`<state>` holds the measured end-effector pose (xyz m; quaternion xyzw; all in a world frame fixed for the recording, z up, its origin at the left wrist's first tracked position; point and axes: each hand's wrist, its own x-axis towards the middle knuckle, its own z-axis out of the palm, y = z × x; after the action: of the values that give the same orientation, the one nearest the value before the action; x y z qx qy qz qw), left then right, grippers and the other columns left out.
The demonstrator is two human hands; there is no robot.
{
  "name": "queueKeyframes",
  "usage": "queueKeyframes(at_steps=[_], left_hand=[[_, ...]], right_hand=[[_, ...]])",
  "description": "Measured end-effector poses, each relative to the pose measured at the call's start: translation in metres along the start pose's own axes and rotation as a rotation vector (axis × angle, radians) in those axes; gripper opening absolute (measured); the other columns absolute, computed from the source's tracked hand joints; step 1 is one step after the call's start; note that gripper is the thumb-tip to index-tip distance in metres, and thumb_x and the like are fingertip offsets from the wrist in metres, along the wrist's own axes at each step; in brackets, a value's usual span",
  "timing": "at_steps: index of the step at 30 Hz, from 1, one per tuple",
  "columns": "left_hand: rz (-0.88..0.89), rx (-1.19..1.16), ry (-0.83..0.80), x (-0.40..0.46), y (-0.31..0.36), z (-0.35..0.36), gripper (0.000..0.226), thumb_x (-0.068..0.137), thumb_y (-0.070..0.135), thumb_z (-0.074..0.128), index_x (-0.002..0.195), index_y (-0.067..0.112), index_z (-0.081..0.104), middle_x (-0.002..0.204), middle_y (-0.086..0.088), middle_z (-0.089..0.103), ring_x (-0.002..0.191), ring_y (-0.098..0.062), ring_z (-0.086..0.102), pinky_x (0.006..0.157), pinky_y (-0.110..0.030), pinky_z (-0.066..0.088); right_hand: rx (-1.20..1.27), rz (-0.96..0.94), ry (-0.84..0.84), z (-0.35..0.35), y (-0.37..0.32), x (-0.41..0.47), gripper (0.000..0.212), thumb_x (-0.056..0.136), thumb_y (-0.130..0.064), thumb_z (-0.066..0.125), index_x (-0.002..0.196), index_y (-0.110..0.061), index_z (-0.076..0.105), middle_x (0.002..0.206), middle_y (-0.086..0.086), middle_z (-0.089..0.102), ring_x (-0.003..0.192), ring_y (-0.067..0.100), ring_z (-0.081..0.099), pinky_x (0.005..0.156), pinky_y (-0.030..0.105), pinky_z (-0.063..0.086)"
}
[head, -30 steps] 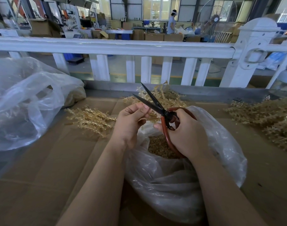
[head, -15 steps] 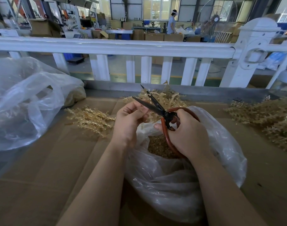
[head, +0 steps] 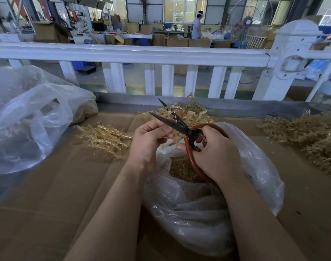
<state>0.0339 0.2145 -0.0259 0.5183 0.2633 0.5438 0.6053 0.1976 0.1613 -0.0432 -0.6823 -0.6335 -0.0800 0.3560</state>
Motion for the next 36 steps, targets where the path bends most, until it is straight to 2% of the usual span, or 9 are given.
queueKeyframes(at_steps=[3, 6, 12, 19, 23, 26, 30, 34, 36], left_hand=[[-0.043, -0.015, -0.001, 0.0006, 0.0001, 0.0002, 0.017, 0.087, -0.001, 0.059, 0.076, 0.010, 0.065, 0.065, 0.001, 0.063, 0.063, -0.010, 0.053, 0.067, -0.027, 0.037], [-0.055, -0.020, -0.003, 0.0005, -0.0005, 0.0012, 0.018, 0.088, 0.000, 0.058, 0.077, 0.012, 0.067, 0.066, 0.002, 0.062, 0.064, -0.010, 0.051, 0.069, -0.029, 0.033], [-0.069, -0.080, -0.019, -0.0013, 0.0002, 0.0032, 0.004, 0.075, 0.011, 0.065, 0.074, 0.014, 0.068, 0.065, 0.001, 0.061, 0.064, -0.011, 0.049, 0.068, -0.029, 0.034], [-0.089, -0.143, -0.012, -0.0007, 0.0027, 0.0051, 0.012, 0.074, 0.010, 0.066, 0.067, 0.018, 0.071, 0.065, 0.000, 0.059, 0.063, -0.011, 0.050, 0.068, -0.024, 0.038], [-0.091, -0.149, 0.008, -0.0003, 0.0024, 0.0048, 0.008, 0.079, 0.007, 0.065, 0.074, 0.012, 0.068, 0.066, -0.002, 0.060, 0.061, -0.010, 0.053, 0.063, -0.019, 0.046], [-0.115, -0.151, 0.089, 0.0005, 0.0015, 0.0049, 0.026, 0.088, -0.002, 0.060, 0.070, 0.014, 0.070, 0.066, -0.003, 0.061, 0.060, -0.010, 0.055, 0.057, -0.019, 0.048], [-0.160, -0.197, 0.235, 0.0016, 0.0002, 0.0046, 0.022, 0.093, 0.000, 0.056, 0.079, 0.012, 0.066, 0.065, -0.001, 0.060, 0.060, -0.009, 0.055, 0.057, -0.018, 0.045], [-0.185, -0.275, 0.246, 0.0030, 0.0008, 0.0037, 0.010, 0.091, 0.002, 0.062, 0.086, 0.008, 0.068, 0.068, -0.002, 0.066, 0.060, -0.008, 0.061, 0.058, -0.017, 0.052], [-0.209, -0.295, 0.262, 0.0031, 0.0005, 0.0043, 0.008, 0.089, 0.003, 0.065, 0.085, 0.008, 0.068, 0.069, -0.002, 0.069, 0.061, -0.008, 0.066, 0.058, -0.017, 0.054]], right_hand=[[0.027, 0.010, 0.001, -0.0008, -0.0021, -0.0013, 0.065, 0.068, -0.089, 0.046, 0.080, -0.027, 0.056, 0.075, -0.016, 0.061, 0.069, 0.003, 0.057, 0.057, 0.015, 0.043], [0.030, 0.009, 0.015, -0.0022, -0.0030, -0.0021, 0.073, 0.066, -0.092, 0.037, 0.080, -0.024, 0.058, 0.073, -0.015, 0.061, 0.067, 0.003, 0.058, 0.058, 0.022, 0.050], [0.031, -0.006, 0.039, -0.0026, -0.0031, -0.0028, 0.076, 0.068, -0.093, 0.037, 0.076, -0.020, 0.060, 0.069, -0.013, 0.062, 0.062, 0.006, 0.059, 0.058, 0.030, 0.054], [0.044, 0.003, 0.031, -0.0020, -0.0028, -0.0029, 0.086, 0.065, -0.097, 0.031, 0.081, -0.019, 0.065, 0.074, -0.011, 0.068, 0.065, 0.008, 0.061, 0.062, 0.030, 0.056], [0.096, 0.028, -0.009, -0.0005, -0.0029, -0.0019, 0.078, 0.064, -0.095, 0.037, 0.086, -0.026, 0.066, 0.073, -0.019, 0.061, 0.068, 0.002, 0.058, 0.059, 0.017, 0.045], [0.127, 0.053, -0.069, 0.0020, -0.0019, -0.0006, 0.073, 0.065, -0.093, 0.047, 0.101, -0.034, 0.069, 0.080, -0.024, 0.060, 0.072, -0.003, 0.051, 0.060, 0.009, 0.033], [0.126, 0.059, -0.135, 0.0020, 0.0021, -0.0010, 0.073, 0.068, -0.089, 0.054, 0.114, -0.034, 0.070, 0.096, -0.020, 0.072, 0.079, -0.002, 0.055, 0.062, 0.009, 0.035], [0.185, 0.140, -0.166, 0.0013, 0.0000, -0.0008, 0.046, 0.075, -0.080, 0.062, 0.092, -0.038, 0.068, 0.076, -0.025, 0.065, 0.072, -0.003, 0.059, 0.059, 0.012, 0.038], [0.308, 0.212, -0.161, 0.0000, -0.0001, 0.0009, 0.037, 0.079, -0.069, 0.069, 0.077, -0.032, 0.067, 0.065, -0.017, 0.067, 0.065, 0.001, 0.063, 0.055, 0.017, 0.042]])
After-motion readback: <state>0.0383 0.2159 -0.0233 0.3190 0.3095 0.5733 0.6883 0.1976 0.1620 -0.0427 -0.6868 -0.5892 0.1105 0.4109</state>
